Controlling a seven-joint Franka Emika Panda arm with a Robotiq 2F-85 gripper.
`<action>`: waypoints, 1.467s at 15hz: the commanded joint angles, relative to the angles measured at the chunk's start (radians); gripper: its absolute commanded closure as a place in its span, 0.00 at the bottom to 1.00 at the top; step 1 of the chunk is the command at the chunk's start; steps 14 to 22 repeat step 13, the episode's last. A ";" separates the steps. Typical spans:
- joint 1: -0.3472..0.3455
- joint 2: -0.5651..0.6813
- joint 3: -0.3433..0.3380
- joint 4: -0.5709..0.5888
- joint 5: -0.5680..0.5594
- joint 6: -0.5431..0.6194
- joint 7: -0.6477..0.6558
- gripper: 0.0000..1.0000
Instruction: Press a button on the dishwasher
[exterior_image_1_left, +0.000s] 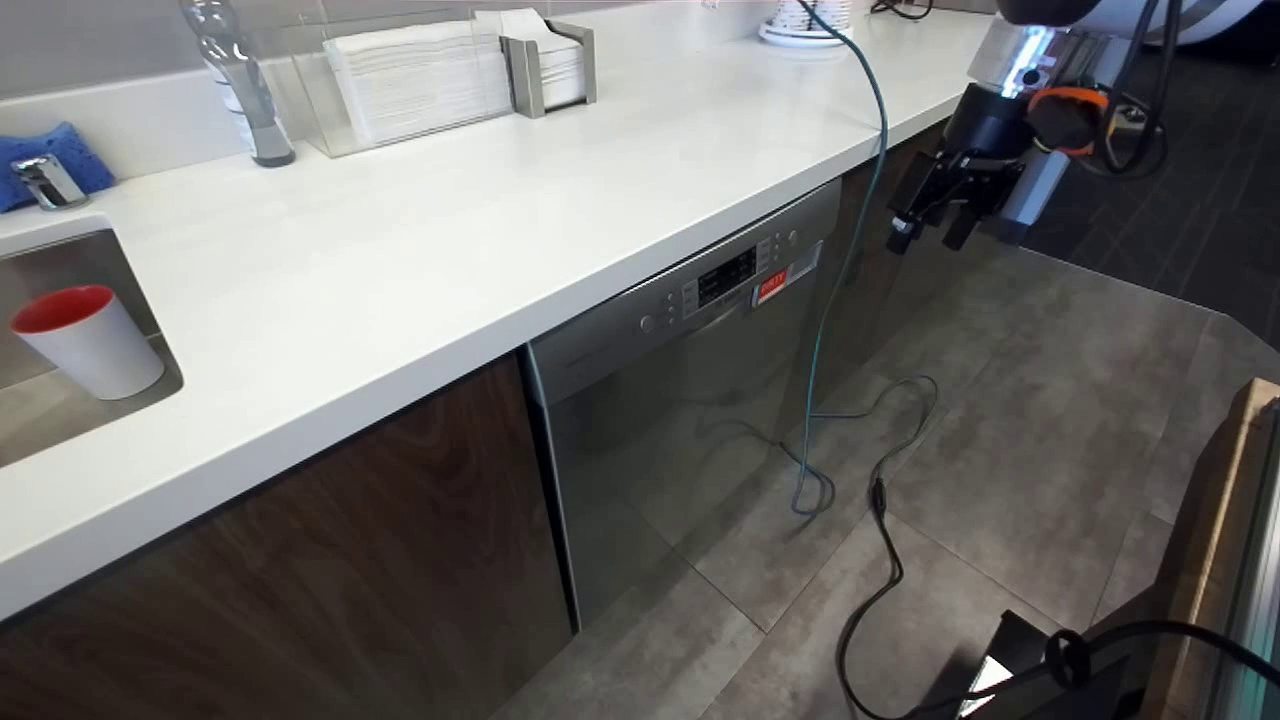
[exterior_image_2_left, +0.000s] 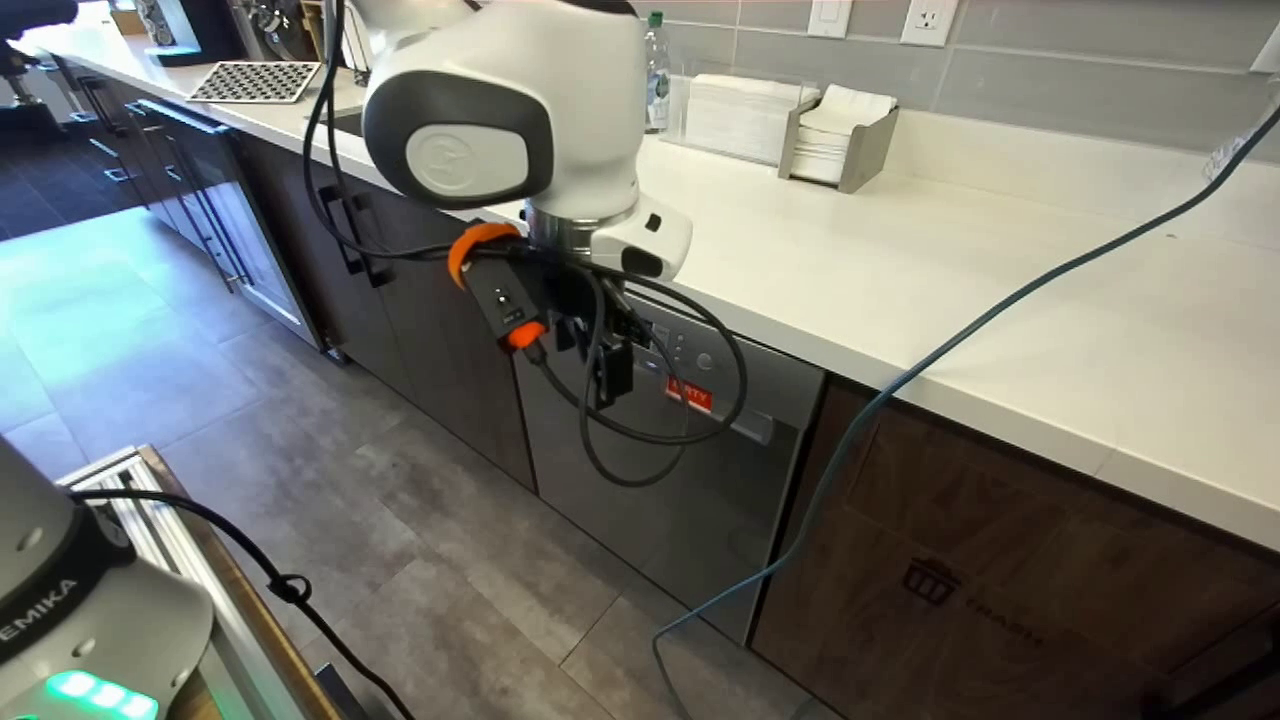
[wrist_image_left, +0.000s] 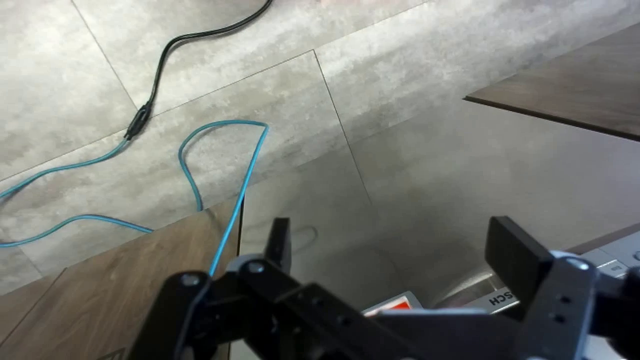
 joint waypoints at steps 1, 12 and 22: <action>-0.128 -0.140 0.115 -0.045 -0.254 -0.046 0.171 0.00; -0.249 -0.265 0.277 -0.034 -0.294 -0.168 0.191 0.00; -0.250 -0.265 0.277 -0.035 -0.295 -0.168 0.191 0.00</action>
